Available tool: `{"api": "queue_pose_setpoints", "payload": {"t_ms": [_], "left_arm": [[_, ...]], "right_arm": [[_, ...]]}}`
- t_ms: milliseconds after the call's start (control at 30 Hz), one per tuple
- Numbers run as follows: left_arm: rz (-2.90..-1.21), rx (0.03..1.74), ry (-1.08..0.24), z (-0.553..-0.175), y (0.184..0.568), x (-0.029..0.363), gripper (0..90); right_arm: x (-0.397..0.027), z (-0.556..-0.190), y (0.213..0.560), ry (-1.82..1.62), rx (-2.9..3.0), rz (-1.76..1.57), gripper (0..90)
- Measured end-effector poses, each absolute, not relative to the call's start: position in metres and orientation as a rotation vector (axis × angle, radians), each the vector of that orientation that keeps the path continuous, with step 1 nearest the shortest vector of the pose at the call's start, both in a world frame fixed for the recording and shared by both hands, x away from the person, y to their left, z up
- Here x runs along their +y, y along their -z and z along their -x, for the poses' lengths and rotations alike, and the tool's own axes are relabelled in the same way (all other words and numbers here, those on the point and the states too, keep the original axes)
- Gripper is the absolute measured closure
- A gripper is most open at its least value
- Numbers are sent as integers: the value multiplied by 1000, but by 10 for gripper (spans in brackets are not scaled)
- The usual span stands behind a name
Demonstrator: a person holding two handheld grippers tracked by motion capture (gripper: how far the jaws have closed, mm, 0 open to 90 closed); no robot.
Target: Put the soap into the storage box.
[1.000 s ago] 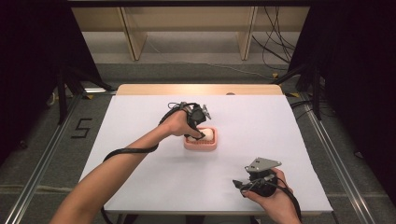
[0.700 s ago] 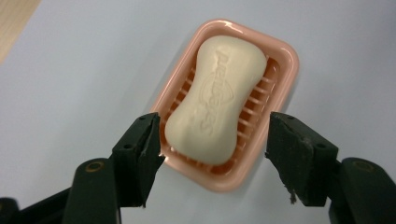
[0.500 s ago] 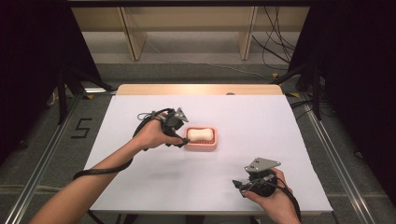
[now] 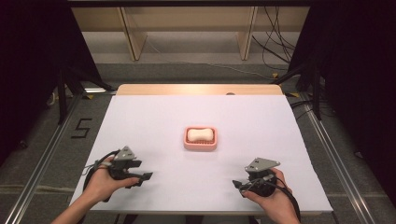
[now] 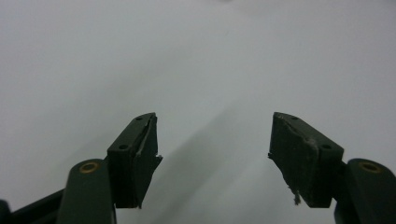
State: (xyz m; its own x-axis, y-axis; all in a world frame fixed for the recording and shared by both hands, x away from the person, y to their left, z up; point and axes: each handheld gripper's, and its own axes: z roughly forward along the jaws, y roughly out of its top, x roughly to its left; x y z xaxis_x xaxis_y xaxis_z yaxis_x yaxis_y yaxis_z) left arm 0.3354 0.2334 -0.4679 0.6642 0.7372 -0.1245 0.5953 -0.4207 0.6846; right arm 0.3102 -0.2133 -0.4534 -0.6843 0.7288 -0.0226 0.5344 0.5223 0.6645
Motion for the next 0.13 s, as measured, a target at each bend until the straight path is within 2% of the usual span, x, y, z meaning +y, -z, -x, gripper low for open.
{"api": "queue_pose_setpoints", "payload": {"t_ms": [133], "left_arm": [[-2068, 1088, -232, -319, 471, 243, 322]], "right_arm": [[-212, -310, 452, -929, 2459, -1055, 333]]}}
